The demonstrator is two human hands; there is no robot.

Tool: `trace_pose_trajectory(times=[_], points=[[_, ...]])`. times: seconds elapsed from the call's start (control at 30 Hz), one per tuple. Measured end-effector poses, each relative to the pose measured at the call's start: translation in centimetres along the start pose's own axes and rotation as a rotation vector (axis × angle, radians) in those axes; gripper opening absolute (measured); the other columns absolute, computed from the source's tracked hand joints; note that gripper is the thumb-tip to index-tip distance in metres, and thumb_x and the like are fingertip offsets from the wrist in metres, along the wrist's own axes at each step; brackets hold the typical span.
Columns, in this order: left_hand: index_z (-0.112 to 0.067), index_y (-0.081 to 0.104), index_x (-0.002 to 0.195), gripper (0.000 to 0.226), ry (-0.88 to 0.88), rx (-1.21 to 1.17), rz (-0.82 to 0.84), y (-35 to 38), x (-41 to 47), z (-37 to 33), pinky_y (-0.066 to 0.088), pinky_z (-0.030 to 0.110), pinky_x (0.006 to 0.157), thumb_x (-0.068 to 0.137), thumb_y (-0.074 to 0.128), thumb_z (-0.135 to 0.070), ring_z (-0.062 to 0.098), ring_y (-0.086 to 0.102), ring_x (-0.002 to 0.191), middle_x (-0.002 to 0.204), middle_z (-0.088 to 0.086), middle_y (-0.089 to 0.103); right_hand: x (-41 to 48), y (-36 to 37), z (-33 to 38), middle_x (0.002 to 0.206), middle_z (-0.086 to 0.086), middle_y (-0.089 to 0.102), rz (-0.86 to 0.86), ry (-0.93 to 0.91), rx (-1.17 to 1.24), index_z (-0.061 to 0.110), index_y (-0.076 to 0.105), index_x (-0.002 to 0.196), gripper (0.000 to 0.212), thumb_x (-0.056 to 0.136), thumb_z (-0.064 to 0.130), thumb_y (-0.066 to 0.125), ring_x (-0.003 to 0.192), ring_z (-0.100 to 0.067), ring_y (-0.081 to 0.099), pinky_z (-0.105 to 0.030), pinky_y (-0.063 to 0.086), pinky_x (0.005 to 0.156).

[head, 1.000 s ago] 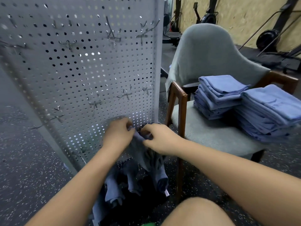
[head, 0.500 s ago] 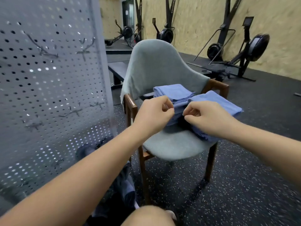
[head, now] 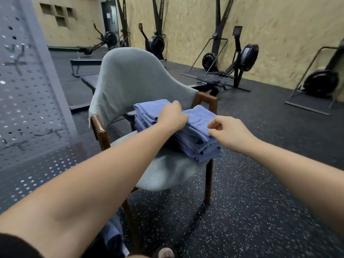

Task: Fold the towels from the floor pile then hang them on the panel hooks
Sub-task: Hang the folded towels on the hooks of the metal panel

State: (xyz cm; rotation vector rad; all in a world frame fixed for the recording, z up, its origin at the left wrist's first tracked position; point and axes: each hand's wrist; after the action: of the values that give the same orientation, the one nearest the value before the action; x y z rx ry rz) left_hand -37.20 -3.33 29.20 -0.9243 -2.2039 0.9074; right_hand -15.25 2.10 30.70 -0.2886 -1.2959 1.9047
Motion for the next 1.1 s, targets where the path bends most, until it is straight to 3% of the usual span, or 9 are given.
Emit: trace_pose_trajectory(times=[0.07, 0.23, 0.37, 0.5, 0.67, 0.8, 0.93, 1.0, 1.1], points=[[-0.009, 0.063, 0.118, 0.037, -0.018, 0.018, -0.013, 0.7, 0.6, 0.1, 0.055, 0.045, 0.089, 0.087, 0.065, -0.029, 0.035, 0.063, 0.111, 0.123, 0.013, 0.065, 0.0, 0.2, -0.1, 0.099, 0.007, 0.073, 0.008, 0.001, 0.003, 0.023, 0.075, 0.106, 0.013, 0.094, 0.02, 0.07, 0.098, -0.016, 0.067, -0.027, 0.042, 0.081], [0.003, 0.069, 0.113, 0.043, -0.092, 0.048, 0.07, 0.8, 0.9, -0.2, 0.044, 0.036, 0.063, 0.083, 0.075, -0.026, 0.037, 0.07, 0.098, 0.109, 0.022, 0.075, -0.3, 0.5, 0.1, 0.09, 0.017, 0.066, 0.046, 0.025, -0.002, 0.022, 0.072, 0.109, 0.014, 0.097, 0.022, 0.066, 0.097, -0.016, 0.065, -0.028, 0.042, 0.079], [-0.01, 0.061, 0.083, 0.019, -0.193, -0.089, 0.101, 0.3, 0.1, -0.8, 0.039, 0.029, 0.051, 0.087, 0.076, -0.021, 0.029, 0.058, 0.069, 0.072, 0.009, 0.061, -0.4, 0.7, 0.4, 0.091, 0.014, 0.07, 0.048, 0.049, 0.016, 0.019, 0.072, 0.106, 0.013, 0.098, 0.024, 0.063, 0.096, -0.015, 0.065, -0.029, 0.044, 0.073], [-0.014, 0.059, 0.085, 0.015, -0.137, -0.303, 0.074, -0.5, -2.1, -1.5, 0.039, 0.03, 0.06, 0.082, 0.071, -0.023, 0.025, 0.049, 0.068, 0.072, 0.003, 0.056, -0.3, 0.5, 1.1, 0.089, 0.005, 0.074, 0.008, 0.073, 0.097, 0.018, 0.071, 0.095, 0.025, 0.102, 0.04, 0.062, 0.092, -0.02, 0.067, -0.034, 0.047, 0.078], [-0.019, 0.06, 0.094, 0.019, 0.077, -0.448, 0.013, -2.8, -7.4, -4.1, 0.043, 0.029, 0.064, 0.085, 0.075, -0.025, 0.013, 0.054, 0.072, 0.081, -0.005, 0.064, 0.0, -1.0, 3.9, 0.086, -0.007, 0.07, 0.037, 0.283, 0.727, 0.013, 0.07, 0.097, 0.043, 0.1, 0.056, 0.062, 0.066, -0.02, 0.065, -0.034, 0.056, 0.063], [-0.019, 0.057, 0.094, 0.02, 0.226, -0.417, -0.042, -5.1, -12.7, -5.1, 0.044, 0.028, 0.069, 0.08, 0.071, -0.018, 0.006, 0.053, 0.072, 0.08, -0.011, 0.063, -1.2, -2.4, 6.3, 0.09, -0.009, 0.077, 0.119, 0.301, 0.933, 0.011, 0.075, 0.104, 0.045, 0.092, 0.054, 0.076, 0.073, -0.023, 0.072, -0.036, 0.06, 0.068], [-0.018, 0.061, 0.097, 0.034, 0.174, -0.539, 0.009, -7.0, -17.6, -3.3, 0.053, 0.032, 0.074, 0.081, 0.087, -0.033, 0.009, 0.065, 0.078, 0.088, -0.004, 0.074, -3.4, -2.0, 8.9, 0.088, -0.011, 0.07, 0.164, 0.178, 0.903, 0.003, 0.07, 0.101, 0.026, 0.09, 0.024, 0.081, 0.073, -0.022, 0.069, -0.03, 0.057, 0.057], [-0.019, 0.064, 0.098, 0.023, 0.141, -0.611, -0.022, -8.0, -20.0, -1.3, 0.052, 0.024, 0.075, 0.091, 0.083, -0.031, 0.006, 0.069, 0.083, 0.091, -0.01, 0.075, -4.7, -1.3, 10.3, 0.074, -0.004, 0.058, 0.171, 0.094, 0.746, 0.009, 0.065, 0.087, 0.017, 0.089, 0.019, 0.079, 0.062, -0.015, 0.058, -0.026, 0.046, 0.05], [-0.021, 0.066, 0.107, 0.015, 0.079, -0.654, -0.158, -9.9, -23.3, 2.5, 0.047, 0.013, 0.081, 0.098, 0.076, -0.027, -0.001, 0.066, 0.09, 0.101, -0.012, 0.073, -6.9, 0.3, 13.1, 0.056, 0.014, 0.043, 0.179, -0.068, 0.467, 0.018, 0.051, 0.069, 0.032, 0.087, 0.023, 0.077, 0.053, -0.005, 0.038, -0.023, 0.032, 0.049]])
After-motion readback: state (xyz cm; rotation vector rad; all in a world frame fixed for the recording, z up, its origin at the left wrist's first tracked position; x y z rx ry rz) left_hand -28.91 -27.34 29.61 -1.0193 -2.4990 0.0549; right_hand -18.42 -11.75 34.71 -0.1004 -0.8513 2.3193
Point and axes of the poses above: each hand's wrist, its own x-axis towards the middle knuckle, its own y-axis out of the palm, z = x × y
